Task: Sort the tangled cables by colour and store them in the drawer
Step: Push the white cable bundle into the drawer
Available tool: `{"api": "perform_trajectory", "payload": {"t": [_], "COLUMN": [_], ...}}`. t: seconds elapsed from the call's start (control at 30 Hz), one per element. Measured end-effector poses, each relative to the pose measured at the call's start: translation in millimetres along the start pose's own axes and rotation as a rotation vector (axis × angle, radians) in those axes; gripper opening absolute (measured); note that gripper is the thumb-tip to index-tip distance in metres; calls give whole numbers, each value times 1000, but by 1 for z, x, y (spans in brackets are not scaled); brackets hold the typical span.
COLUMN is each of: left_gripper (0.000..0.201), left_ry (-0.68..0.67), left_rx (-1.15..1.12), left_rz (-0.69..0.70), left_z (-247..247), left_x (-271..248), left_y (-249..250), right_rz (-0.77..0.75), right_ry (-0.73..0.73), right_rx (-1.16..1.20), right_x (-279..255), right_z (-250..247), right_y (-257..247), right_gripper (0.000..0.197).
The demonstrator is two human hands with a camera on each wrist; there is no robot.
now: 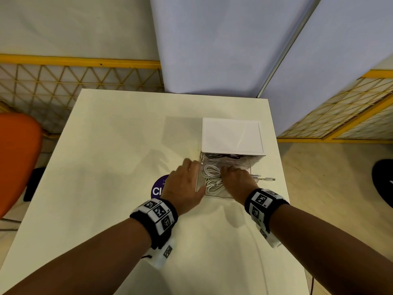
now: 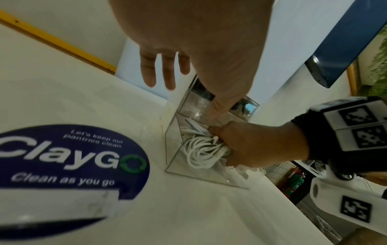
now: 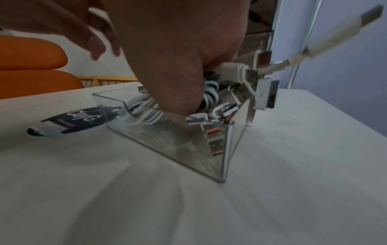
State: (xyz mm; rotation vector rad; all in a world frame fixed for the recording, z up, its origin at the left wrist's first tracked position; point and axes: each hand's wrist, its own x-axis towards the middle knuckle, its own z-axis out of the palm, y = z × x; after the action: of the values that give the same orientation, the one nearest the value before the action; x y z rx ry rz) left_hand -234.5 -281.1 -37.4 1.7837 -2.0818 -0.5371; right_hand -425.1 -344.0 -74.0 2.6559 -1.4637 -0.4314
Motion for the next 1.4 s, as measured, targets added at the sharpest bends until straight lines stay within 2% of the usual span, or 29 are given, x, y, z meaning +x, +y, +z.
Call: {"api": "perform_trajectory", "payload": {"t": [0.07, 0.17, 0.3, 0.37, 0.47, 0.67, 0.9, 1.03, 1.13, 1.3, 1.33, 1.4], "left_gripper": [55, 52, 53, 61, 71, 71, 51, 49, 51, 48, 47, 46], "left_ry": [-124, -191, -201, -203, -273, -339, -388, -415, -408, -395, -395, -409], "left_rx": [54, 186, 244, 285, 288, 326, 404, 439, 485, 551, 571, 622], "left_rz": [-7, 87, 105, 130, 88, 42, 52, 92, 110, 135, 146, 167], "left_z": [12, 30, 36, 37, 38, 40, 41, 43, 43, 39, 39, 39], "left_x": [-3, 1, 8, 10, 18, 31, 39, 40, 42, 46, 46, 45], "left_y": [-3, -2, 5, 8, 15, 22, 32, 29, 26, 27, 27, 26], "right_rz": [-21, -66, -64, -67, -82, -104, -238, -324, -333, -296, -289, -314], "right_ry": [-8, -26, -30, -13, -10, -114, -142, -187, -190, -204, -183, -48], "right_rx": [4, -19, -14, -19, -11, -6, 63, 83, 133, 153, 137, 60], "right_x": [0, -2, -3, -3, -3, -3, 0, -2, -6, -22, -27, -37], "right_z": [-3, -4, 3, 3, 2, -2, -1, 6, 9, -2, -5, -6], "right_y": [2, 5, 7, 7, 6, 9, 23, 38, 48, 56, 58, 63], "right_gripper": [36, 36, 29, 25, 21, 24, 42, 80, 94, 90, 87, 77]}}
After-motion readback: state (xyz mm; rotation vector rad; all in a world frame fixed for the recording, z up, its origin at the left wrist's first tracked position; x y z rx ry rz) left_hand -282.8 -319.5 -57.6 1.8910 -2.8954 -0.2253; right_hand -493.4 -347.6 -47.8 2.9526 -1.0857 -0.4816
